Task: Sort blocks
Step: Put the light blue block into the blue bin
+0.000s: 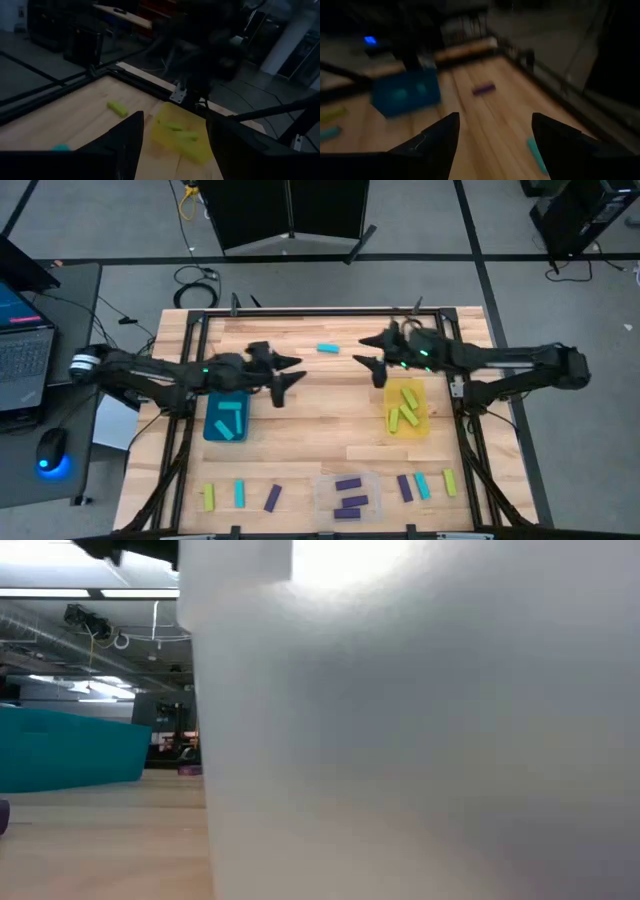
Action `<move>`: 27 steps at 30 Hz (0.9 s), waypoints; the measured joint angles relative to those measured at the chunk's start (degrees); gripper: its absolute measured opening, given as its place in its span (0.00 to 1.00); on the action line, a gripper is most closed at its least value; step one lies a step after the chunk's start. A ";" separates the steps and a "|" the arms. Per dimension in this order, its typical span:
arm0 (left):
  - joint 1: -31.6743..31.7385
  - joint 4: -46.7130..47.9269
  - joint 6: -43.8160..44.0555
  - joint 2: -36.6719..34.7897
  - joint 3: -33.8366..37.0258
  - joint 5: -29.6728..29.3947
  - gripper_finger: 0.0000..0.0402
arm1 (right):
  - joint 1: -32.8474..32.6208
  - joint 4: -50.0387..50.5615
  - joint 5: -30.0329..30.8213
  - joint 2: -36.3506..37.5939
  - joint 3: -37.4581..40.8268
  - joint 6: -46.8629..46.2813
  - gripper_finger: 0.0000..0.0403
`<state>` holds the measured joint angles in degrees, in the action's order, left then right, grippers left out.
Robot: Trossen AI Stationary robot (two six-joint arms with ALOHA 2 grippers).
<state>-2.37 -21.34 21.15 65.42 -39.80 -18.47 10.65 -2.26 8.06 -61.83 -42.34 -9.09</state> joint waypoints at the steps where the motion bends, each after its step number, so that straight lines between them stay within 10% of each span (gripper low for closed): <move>1: 0.00 -0.25 0.02 -1.70 0.86 -0.05 0.55 | 2.11 0.67 -2.14 -2.21 -0.67 0.07 0.65; 27: -0.04 0.38 -0.16 -16.82 11.27 -2.70 0.55 | 18.05 36.58 -12.25 -54.19 -41.75 25.97 0.76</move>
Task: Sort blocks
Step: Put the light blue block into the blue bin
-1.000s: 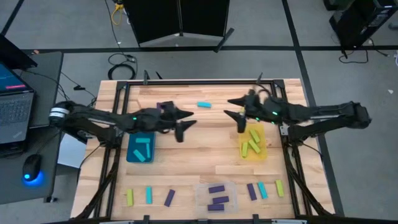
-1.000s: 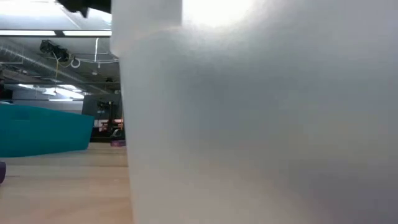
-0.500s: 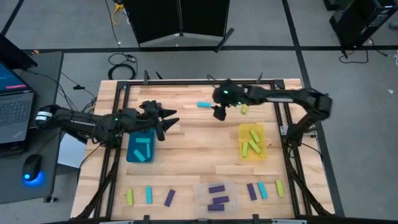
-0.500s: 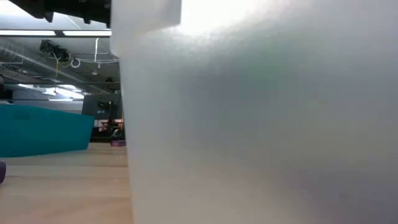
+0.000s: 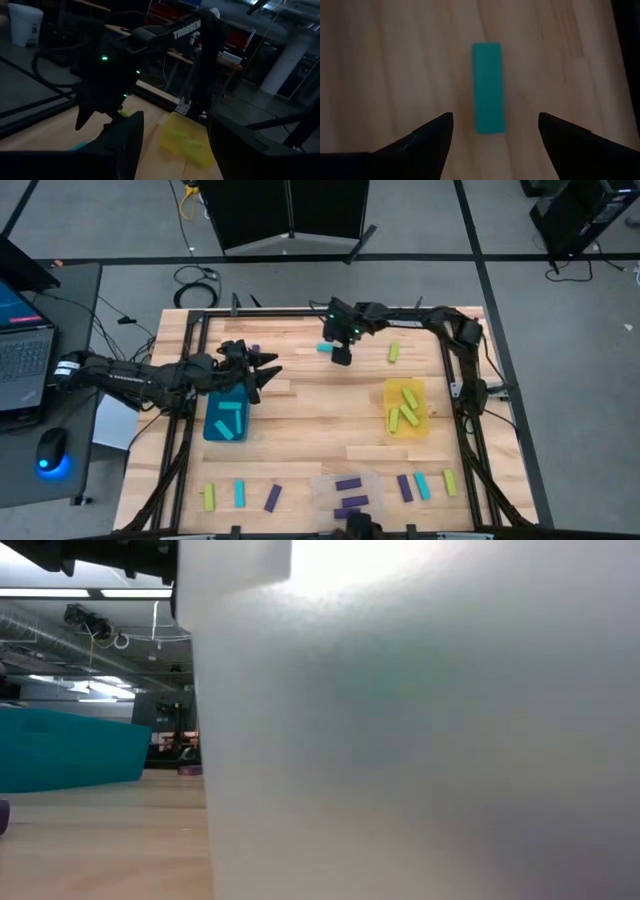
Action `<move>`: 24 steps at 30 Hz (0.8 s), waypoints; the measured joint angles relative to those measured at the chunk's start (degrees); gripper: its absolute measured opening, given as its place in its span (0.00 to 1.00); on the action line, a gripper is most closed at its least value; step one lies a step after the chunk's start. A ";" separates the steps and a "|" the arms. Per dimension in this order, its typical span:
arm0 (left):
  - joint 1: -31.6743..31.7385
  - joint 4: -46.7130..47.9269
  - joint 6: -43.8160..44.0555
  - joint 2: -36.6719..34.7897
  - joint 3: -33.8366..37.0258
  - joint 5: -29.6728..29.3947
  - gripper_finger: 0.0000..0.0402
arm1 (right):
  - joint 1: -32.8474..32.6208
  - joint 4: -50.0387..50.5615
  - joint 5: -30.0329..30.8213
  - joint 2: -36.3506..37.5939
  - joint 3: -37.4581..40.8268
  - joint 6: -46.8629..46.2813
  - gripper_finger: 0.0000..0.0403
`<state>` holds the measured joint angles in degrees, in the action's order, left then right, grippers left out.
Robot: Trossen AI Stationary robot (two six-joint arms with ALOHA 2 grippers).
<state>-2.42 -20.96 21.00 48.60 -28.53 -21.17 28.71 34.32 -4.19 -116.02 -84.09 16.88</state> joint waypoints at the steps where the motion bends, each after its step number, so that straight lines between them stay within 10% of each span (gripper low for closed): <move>1: 0.00 0.01 -0.18 0.00 0.00 0.02 0.55 | 0.22 0.86 0.02 -1.07 -1.10 0.21 0.75; 24: 0.00 -0.12 -1.23 0.00 0.00 0.26 0.55 | -0.40 8.98 4.46 -6.96 -8.90 2.61 0.73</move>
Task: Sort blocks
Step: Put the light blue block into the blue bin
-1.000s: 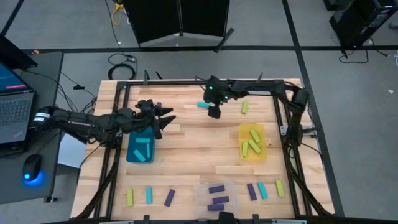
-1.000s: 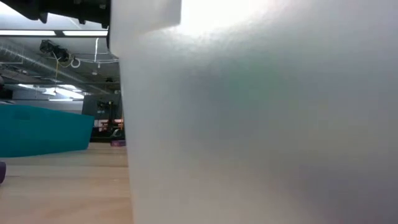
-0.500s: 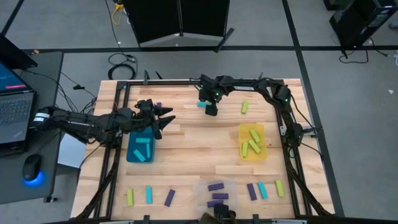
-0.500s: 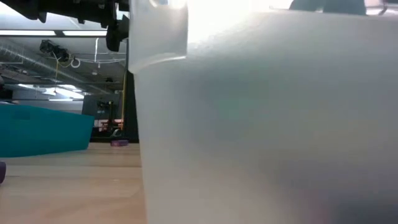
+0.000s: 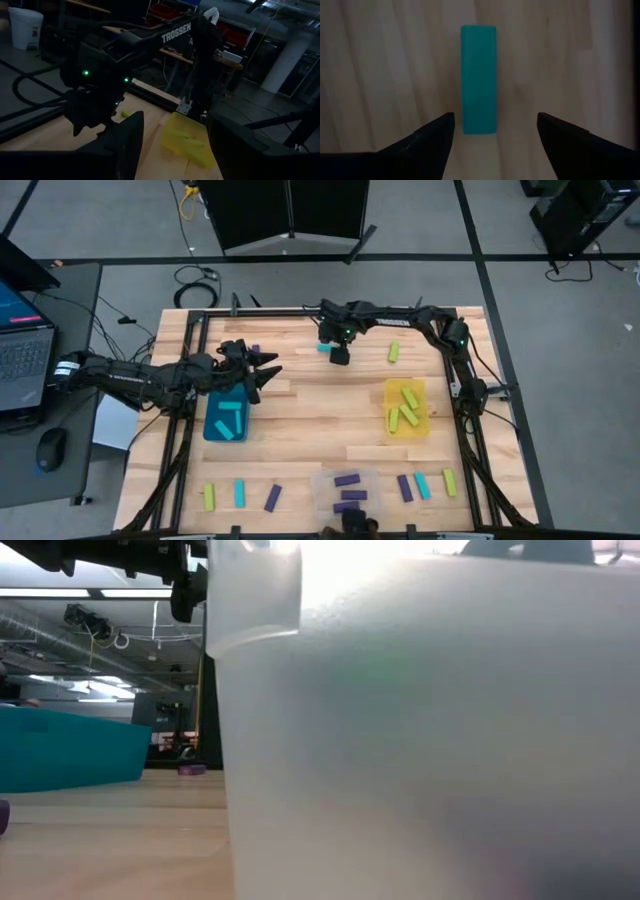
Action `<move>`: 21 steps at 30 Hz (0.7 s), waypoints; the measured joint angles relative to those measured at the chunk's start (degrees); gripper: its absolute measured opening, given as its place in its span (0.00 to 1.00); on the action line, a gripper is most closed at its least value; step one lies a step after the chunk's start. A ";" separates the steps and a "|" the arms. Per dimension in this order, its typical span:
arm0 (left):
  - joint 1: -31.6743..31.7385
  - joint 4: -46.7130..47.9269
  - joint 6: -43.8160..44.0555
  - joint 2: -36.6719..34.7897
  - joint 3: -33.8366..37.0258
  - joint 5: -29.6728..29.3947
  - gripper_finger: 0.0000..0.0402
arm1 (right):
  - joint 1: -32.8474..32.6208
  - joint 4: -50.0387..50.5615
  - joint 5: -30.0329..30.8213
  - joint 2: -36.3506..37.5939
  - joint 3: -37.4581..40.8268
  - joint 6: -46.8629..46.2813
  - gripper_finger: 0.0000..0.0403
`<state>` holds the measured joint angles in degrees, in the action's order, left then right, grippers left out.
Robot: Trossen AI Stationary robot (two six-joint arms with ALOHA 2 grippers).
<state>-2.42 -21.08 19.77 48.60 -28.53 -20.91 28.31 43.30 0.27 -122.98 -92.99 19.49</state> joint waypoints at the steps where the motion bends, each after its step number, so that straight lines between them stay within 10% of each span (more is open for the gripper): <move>1: 0.00 0.00 -0.01 0.00 0.00 0.00 0.55 | -0.28 0.40 0.86 0.00 -0.52 0.44 0.74; 21: 0.00 2.91 3.72 0.02 -0.04 0.13 0.55 | -4.57 2.66 3.73 1.63 -1.88 -0.24 0.74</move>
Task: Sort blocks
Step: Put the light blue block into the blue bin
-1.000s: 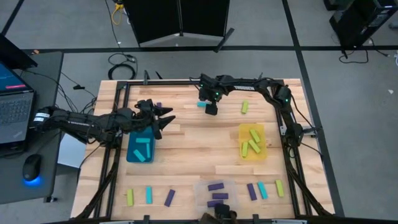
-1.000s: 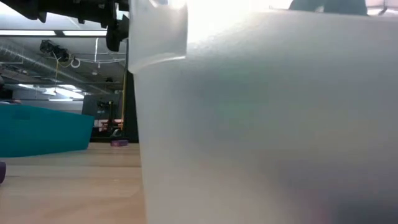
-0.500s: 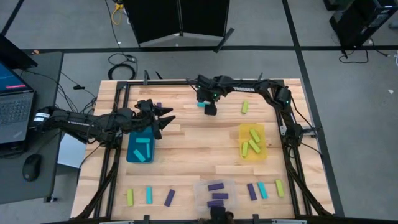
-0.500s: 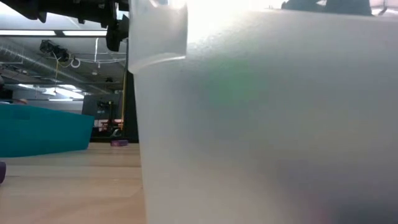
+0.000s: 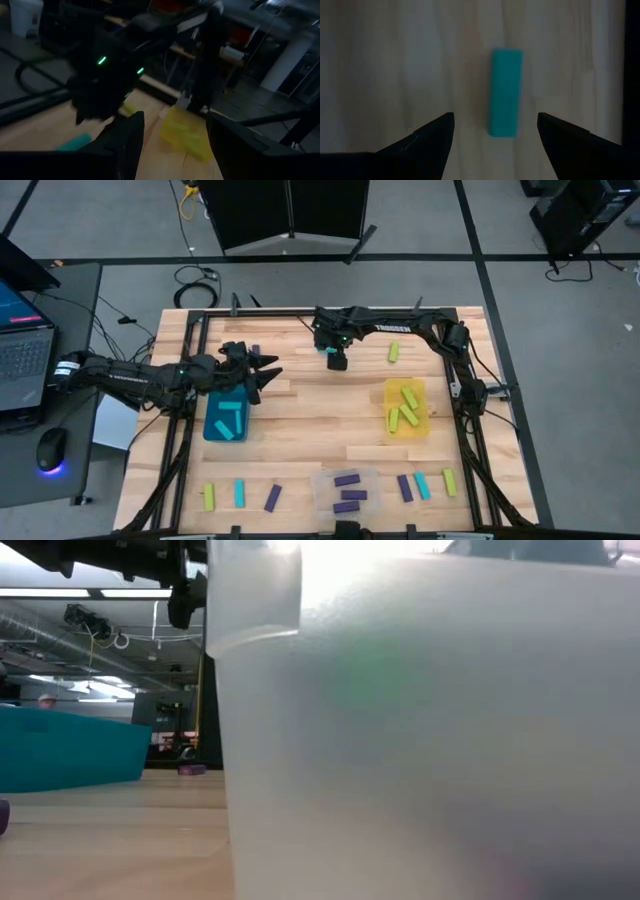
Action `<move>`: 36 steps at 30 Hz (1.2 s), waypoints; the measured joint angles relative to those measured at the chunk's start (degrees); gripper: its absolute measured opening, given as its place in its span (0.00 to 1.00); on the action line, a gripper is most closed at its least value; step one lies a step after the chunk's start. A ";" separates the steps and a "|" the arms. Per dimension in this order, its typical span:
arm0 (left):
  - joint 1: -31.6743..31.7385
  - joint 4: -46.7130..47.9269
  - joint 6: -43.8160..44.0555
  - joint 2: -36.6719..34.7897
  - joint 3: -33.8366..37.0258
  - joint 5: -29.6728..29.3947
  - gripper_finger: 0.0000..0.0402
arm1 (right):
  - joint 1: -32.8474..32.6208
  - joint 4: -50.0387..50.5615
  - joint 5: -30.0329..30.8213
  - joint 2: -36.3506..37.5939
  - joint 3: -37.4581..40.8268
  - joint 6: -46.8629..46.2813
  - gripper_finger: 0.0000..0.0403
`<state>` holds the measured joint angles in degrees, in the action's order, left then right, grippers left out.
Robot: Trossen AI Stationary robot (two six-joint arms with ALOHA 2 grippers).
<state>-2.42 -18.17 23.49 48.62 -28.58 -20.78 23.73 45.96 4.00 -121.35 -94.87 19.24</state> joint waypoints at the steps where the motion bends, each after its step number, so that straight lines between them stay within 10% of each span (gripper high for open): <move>1: 0.00 1.21 0.78 0.07 0.00 -0.45 0.54 | -0.64 -0.32 0.21 0.76 0.00 -0.11 0.74; 9: -2.01 3.84 3.92 1.09 -0.02 -4.31 0.50 | -2.49 -11.49 -1.32 7.84 -0.13 -1.57 0.74; 36: -6.00 6.93 5.51 1.31 -0.04 -8.34 0.50 | 3.58 -2.36 -5.12 -1.36 0.86 -1.22 0.75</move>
<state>-8.41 -11.25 28.99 49.93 -28.62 -29.12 27.32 43.60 -1.12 -122.72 -94.01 18.02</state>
